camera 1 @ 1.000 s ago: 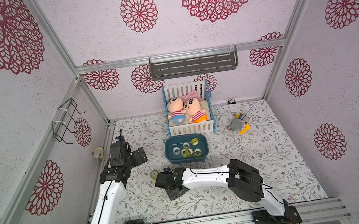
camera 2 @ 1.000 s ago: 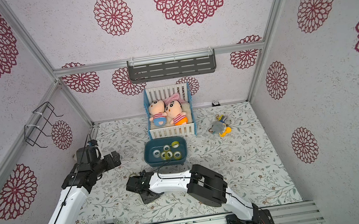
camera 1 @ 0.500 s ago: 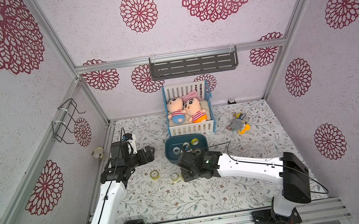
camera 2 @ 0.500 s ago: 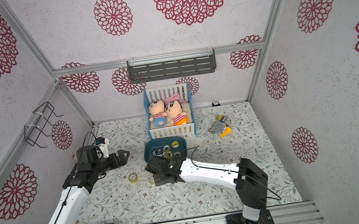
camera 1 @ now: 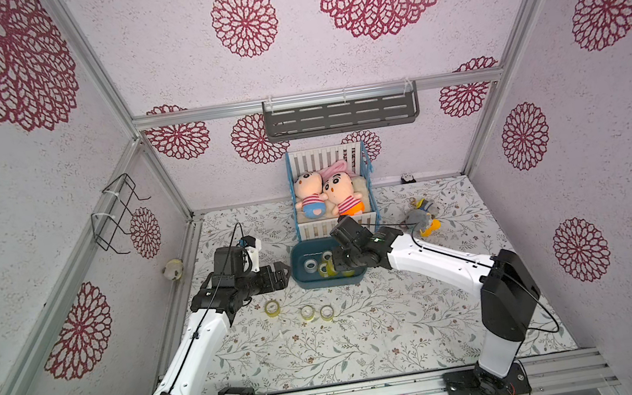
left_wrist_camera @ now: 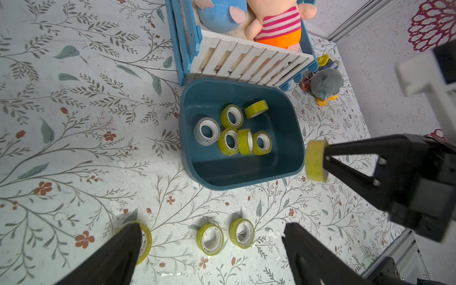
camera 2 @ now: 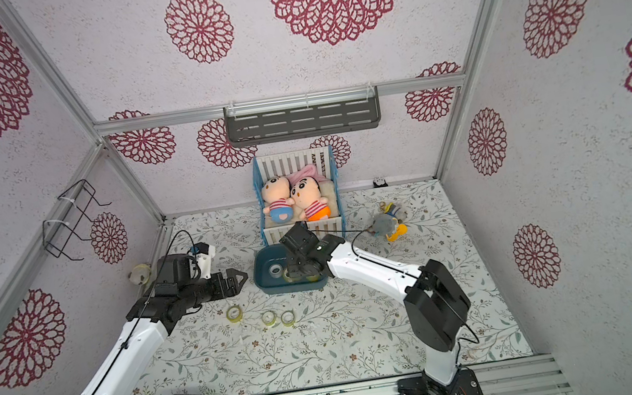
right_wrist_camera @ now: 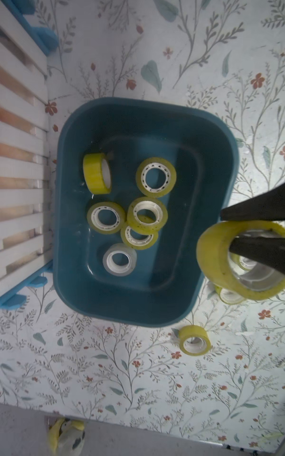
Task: Put the transparent tape into the storage box
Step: Place the tape in the storage box.
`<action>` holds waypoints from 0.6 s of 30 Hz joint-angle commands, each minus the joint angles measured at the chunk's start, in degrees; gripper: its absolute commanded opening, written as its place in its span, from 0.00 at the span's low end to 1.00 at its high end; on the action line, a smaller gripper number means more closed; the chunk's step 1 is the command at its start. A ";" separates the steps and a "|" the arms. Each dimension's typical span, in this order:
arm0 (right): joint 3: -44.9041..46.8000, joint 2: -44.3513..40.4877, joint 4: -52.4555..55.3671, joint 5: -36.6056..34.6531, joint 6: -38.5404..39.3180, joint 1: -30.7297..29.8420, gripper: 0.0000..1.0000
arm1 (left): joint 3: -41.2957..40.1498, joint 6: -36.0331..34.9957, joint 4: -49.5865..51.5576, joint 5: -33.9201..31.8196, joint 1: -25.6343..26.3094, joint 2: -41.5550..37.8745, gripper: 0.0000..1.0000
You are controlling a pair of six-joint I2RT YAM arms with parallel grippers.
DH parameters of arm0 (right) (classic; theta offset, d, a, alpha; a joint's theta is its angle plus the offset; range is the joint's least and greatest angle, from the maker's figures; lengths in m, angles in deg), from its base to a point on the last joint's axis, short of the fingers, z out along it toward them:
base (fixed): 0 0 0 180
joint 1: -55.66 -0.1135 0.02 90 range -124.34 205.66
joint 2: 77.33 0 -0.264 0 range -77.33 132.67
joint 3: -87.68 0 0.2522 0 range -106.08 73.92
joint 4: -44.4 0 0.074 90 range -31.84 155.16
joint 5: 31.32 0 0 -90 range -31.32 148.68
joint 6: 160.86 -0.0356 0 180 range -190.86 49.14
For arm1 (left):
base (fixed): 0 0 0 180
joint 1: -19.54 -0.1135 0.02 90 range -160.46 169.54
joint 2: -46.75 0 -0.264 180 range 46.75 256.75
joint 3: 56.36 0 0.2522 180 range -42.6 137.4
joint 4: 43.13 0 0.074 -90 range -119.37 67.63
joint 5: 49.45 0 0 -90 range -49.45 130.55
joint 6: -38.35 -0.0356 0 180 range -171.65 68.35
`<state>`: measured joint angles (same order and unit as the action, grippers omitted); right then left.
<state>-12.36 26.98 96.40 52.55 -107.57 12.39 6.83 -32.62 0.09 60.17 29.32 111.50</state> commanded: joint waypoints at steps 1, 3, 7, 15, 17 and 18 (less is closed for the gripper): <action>-4.33 4.02 0.29 0.04 3.97 1.71 0.00 | 0.49 -1.09 0.65 -1.49 0.94 -0.11 0.97; -6.25 6.76 2.04 -0.72 4.66 2.51 0.00 | 0.65 -1.17 0.97 -1.94 1.10 0.02 0.97; -6.93 8.69 2.62 -1.17 5.87 3.66 0.00 | 0.58 -1.27 1.13 -3.07 1.29 -0.31 0.97; -6.71 10.04 3.42 0.40 7.39 5.20 0.27 | 0.50 -1.45 1.40 -4.19 1.91 -0.77 0.97; -7.01 9.67 3.59 0.72 7.75 5.21 0.47 | 0.45 -1.49 1.40 -4.63 2.08 -0.78 0.97; -7.13 9.44 3.75 0.56 7.75 5.21 0.52 | 0.49 -1.54 1.40 -4.70 2.08 -0.77 0.97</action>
<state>-17.48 36.95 99.61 52.77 -101.49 17.29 6.83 -33.23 0.90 56.45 30.78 111.48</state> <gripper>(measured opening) 0.486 0.973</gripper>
